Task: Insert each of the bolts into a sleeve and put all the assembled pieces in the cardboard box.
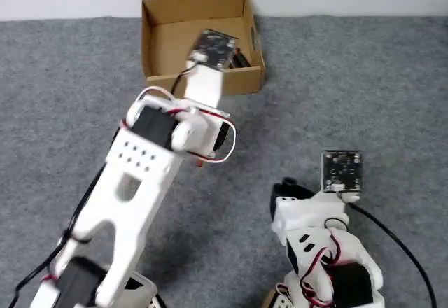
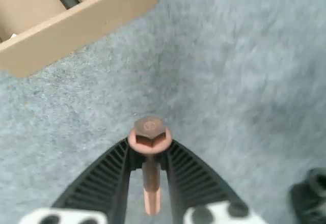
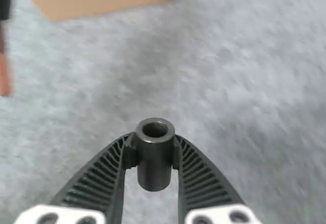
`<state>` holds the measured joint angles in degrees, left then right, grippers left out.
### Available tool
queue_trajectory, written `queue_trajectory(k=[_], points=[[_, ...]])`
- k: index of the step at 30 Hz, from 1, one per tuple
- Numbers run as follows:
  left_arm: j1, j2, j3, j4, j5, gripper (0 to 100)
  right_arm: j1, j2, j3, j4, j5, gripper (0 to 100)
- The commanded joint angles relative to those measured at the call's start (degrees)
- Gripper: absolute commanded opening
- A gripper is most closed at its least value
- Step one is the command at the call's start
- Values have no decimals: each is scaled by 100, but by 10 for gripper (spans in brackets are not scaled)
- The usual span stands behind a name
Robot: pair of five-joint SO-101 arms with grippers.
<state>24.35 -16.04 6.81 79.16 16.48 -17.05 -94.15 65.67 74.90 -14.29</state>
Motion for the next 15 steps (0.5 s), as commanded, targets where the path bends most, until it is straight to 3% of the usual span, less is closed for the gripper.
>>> queue_trajectory(k=[1,9,15], points=[[-26,-888,391,-651,712,4,-497,-31,-44,-497,79,8],[-18,-2338,1305,-1899,1530,4,-1481,-31,26,-1112,88,8],[70,-3464,1912,-2514,2110,4,-1974,-31,62,-1631,492,8]])
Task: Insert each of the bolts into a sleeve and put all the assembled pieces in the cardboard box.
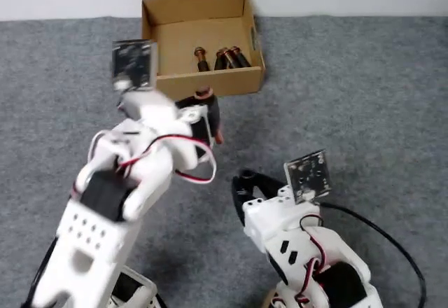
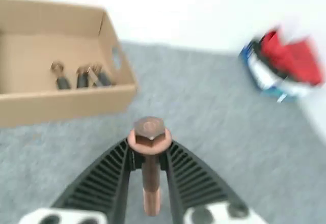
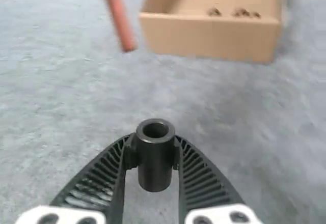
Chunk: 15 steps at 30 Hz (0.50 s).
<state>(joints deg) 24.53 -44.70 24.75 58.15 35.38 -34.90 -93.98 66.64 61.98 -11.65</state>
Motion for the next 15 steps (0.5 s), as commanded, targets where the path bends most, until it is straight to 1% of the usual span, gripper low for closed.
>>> queue_trajectory(k=[1,8,15], points=[[114,-774,259,-492,229,4,-259,-48,-35,-426,334,8],[519,-1952,1569,-993,229,4,-602,-48,-44,-778,905,8],[536,-2681,2360,-1055,211,4,-629,-40,-79,-884,1354,8]])
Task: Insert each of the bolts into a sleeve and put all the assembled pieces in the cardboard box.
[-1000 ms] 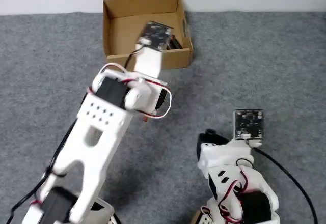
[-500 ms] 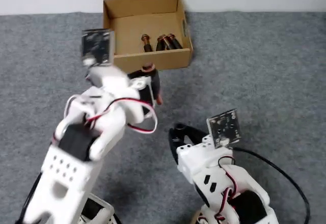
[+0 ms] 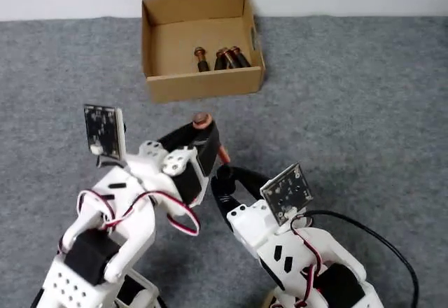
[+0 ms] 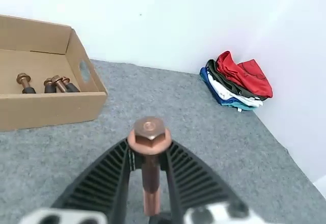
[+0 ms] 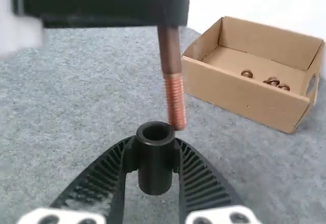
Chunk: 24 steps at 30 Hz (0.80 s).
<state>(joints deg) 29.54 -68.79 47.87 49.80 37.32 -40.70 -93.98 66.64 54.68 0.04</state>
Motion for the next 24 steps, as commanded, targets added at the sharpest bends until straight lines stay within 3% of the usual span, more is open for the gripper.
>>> queue_trajectory(k=[1,14,24], points=[[35,-343,92,-202,9,4,-48,-40,-79,-154,220,8],[70,-413,-295,-607,9,4,-48,-40,-35,-92,369,8],[352,-466,-453,-9,-264,4,-22,-40,-35,-101,369,8]])
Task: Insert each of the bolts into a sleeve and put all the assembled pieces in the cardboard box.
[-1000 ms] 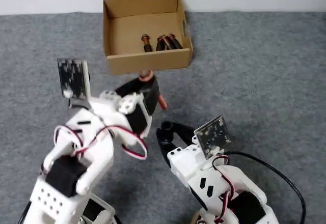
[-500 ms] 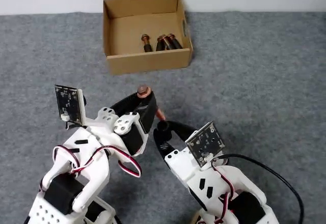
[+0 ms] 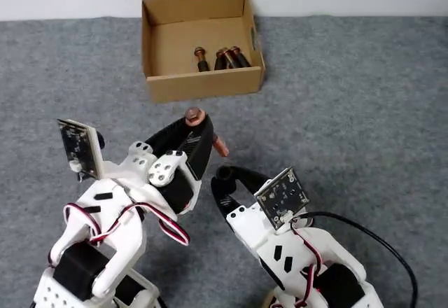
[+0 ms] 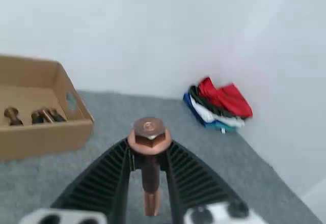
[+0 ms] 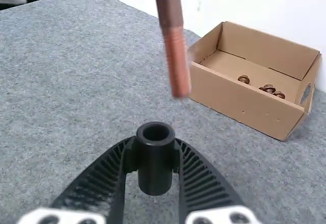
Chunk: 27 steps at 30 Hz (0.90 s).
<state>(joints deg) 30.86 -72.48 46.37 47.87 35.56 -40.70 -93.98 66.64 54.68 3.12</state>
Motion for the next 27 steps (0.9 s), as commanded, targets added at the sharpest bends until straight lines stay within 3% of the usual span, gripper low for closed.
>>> queue_trajectory(k=[1,8,14,27], points=[[316,-97,-330,264,-88,4,-22,-40,-35,-101,62,8],[413,-97,-426,369,-158,4,-22,-40,-35,-119,62,8],[35,-97,-418,387,-431,4,-22,-40,-44,-127,62,8],[62,-97,-637,1125,-396,4,-13,-40,-44,-136,70,8]])
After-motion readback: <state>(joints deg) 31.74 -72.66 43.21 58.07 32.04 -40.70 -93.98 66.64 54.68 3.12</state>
